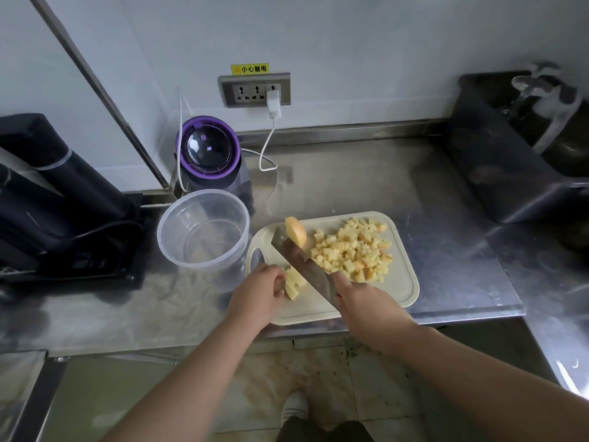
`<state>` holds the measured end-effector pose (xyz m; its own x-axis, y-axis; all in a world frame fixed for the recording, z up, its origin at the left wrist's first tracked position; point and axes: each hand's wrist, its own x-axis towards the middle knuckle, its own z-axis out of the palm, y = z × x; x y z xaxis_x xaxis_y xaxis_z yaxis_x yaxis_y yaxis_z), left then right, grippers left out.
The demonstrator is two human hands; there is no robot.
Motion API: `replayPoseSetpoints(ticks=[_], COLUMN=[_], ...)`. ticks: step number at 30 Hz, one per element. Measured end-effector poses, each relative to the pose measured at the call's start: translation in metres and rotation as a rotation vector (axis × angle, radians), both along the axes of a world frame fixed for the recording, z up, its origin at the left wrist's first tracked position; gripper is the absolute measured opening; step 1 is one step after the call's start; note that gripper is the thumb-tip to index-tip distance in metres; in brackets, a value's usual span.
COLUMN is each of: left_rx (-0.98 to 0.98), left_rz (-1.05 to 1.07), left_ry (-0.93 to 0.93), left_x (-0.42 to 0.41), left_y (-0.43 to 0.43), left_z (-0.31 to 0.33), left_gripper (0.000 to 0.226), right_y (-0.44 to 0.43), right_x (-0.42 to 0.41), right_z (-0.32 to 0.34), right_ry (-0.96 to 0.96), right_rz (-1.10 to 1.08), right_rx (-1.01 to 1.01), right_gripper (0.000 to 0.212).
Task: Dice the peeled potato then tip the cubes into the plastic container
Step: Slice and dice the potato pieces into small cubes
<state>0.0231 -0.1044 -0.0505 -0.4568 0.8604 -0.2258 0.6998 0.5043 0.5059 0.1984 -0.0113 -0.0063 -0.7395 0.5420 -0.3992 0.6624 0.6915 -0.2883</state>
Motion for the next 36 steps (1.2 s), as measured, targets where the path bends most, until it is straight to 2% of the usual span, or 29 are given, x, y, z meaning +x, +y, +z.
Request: replayPoseSetpoints(ticks=[3,6,8,14,19,21,24,28,32,36], left_rx=[-0.08,-0.157,-0.198,-0.229,-0.252,-0.198,-0.15,-0.103,-0.051,-0.02], left_rz=[-0.422,-0.618,-0.678,-0.8,-0.767,-0.655,-0.422,-0.25,-0.202,-0.177], left_ry=[0.315,0.533,0.603,0.637,0.65,0.582,0.432,0.322,0.358,0.339], left_x=[-0.009,-0.014,-0.014,-0.016,0.009,0.026,0.044,0.051,0.046,0.045], left_y=[0.006,0.017,0.025,0.039,0.043,0.047,0.058,0.057,0.041,0.033], left_z=[0.007,0.008,0.008,0.005,0.007,0.005,-0.003,-0.011,-0.011,-0.011], left_gripper=[0.04,0.038,0.032,0.025,0.032,0.036,0.035,0.03,0.038,0.028], right_y=[0.006,0.009,0.01,0.01,0.013,0.014,0.014,0.008,-0.002,-0.008], right_x=[0.007,0.014,0.018,0.027,0.04,0.047,0.055,0.061,0.063,0.061], right_z=[0.0,-0.001,-0.001,0.002,0.005,0.006,0.005,0.001,0.001,-0.006], right_ry=[0.016,0.026,0.036,0.05,0.025,-0.001,-0.041,-0.117,-0.137,-0.157], right_rz=[-0.048,-0.085,-0.097,-0.111,-0.206,-0.233,-0.249,-0.207,-0.207,-0.237], right_rx=[0.003,-0.011,-0.032,-0.047,-0.064,-0.062,-0.056,-0.025,-0.043,-0.048], right_gripper=[0.037,0.033,0.03,0.025,0.035,0.038,0.031,0.031,0.031,0.038])
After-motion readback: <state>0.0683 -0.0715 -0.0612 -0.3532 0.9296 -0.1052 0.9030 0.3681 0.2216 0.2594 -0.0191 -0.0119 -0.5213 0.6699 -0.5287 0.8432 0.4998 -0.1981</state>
